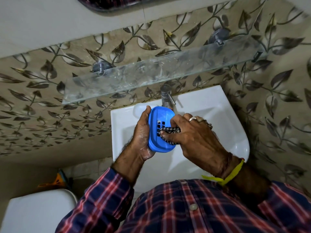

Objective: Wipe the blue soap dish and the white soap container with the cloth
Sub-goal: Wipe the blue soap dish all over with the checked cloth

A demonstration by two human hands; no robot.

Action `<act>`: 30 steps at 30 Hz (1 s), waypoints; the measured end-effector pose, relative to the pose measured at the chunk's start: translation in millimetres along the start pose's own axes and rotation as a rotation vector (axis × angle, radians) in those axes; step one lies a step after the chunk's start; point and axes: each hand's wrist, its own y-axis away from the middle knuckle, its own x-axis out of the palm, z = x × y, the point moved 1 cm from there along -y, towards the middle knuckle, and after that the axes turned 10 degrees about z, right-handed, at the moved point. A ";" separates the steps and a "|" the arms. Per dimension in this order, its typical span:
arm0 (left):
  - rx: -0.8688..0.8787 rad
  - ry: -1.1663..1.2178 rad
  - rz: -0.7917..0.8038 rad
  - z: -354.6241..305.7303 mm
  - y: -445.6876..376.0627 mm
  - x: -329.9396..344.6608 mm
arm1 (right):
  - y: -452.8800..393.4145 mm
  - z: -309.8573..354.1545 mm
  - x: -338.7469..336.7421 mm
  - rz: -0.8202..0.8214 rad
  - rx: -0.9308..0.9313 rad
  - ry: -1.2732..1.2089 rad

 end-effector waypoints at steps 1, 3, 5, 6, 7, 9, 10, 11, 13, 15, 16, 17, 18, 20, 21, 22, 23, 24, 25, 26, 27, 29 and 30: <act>0.002 0.007 -0.005 -0.3 -0.1 0.3 | 2.4 1.8 -0.4 -0.003 -0.002 -0.003; 0.004 0.018 -0.016 -0.5 -0.6 1.2 | 6.5 6.2 -1.8 -0.007 -0.003 -0.003; 0.008 0.014 -0.021 0.4 -1.5 2.0 | 8.4 10.3 -3.2 0.001 -0.011 0.023; 0.010 0.011 -0.023 1.4 -1.5 2.6 | 7.9 11.4 -4.4 0.011 -0.007 0.039; 0.011 0.008 -0.023 2.8 -1.6 3.4 | 5.8 11.6 -5.8 0.021 0.011 0.047; 0.022 -0.004 -0.011 5.9 -2.6 4.2 | -1.8 9.7 -9.2 0.027 0.078 0.037; 0.034 -0.009 -0.004 6.7 -3.0 4.2 | -5.7 8.8 -10.7 0.026 0.108 0.024; 0.047 -0.010 0.000 6.5 -3.2 4.1 | -8.1 9.0 -11.3 0.026 0.124 0.010; 0.065 -0.008 0.008 3.5 -3.0 2.6 | -6.9 10.4 -9.6 0.020 0.106 -0.009; 0.075 -0.010 0.009 1.4 -1.9 0.2 | -0.2 10.8 -6.2 0.006 0.064 -0.028; 0.080 -0.012 0.005 1.6 -1.4 -1.0 | 3.0 11.4 -4.3 0.007 0.055 -0.032; 0.085 -0.014 0.004 2.6 -1.3 -1.8 | 4.8 12.0 -2.4 0.014 0.058 -0.030; 0.094 -0.016 0.010 4.2 -1.4 -2.0 | 5.1 12.3 -1.0 0.021 0.076 -0.026; 0.117 -0.010 0.031 7.1 -1.9 0.3 | 1.3 11.2 -0.1 0.019 0.141 -0.048; 0.129 -0.006 0.044 8.4 -1.9 2.4 | -2.1 10.5 -1.4 0.005 0.182 -0.077; 0.138 -0.003 0.056 9.6 -2.0 4.7 | -5.9 9.6 -3.5 -0.015 0.219 -0.110; 0.142 -0.002 0.068 10.7 -2.2 6.6 | -9.8 9.0 -5.4 -0.037 0.247 -0.137; 0.147 -0.002 0.076 11.0 -2.5 7.9 | -13.4 8.8 -6.8 -0.059 0.266 -0.154; 0.155 0.001 0.081 10.7 -2.8 8.8 | -15.9 9.1 -7.2 -0.077 0.278 -0.160; 0.165 0.009 0.081 9.7 -3.3 8.9 | -16.8 10.2 -6.4 -0.087 0.278 -0.155; 0.175 0.022 0.080 8.2 -4.0 8.3 | -15.9 11.5 -4.6 -0.088 0.264 -0.143; 0.182 0.039 0.071 5.2 -4.7 6.2 | -10.8 13.3 0.1 -0.063 0.207 -0.124; 0.180 0.041 0.064 4.6 -4.8 4.8 | -7.9 13.8 1.9 -0.043 0.187 -0.122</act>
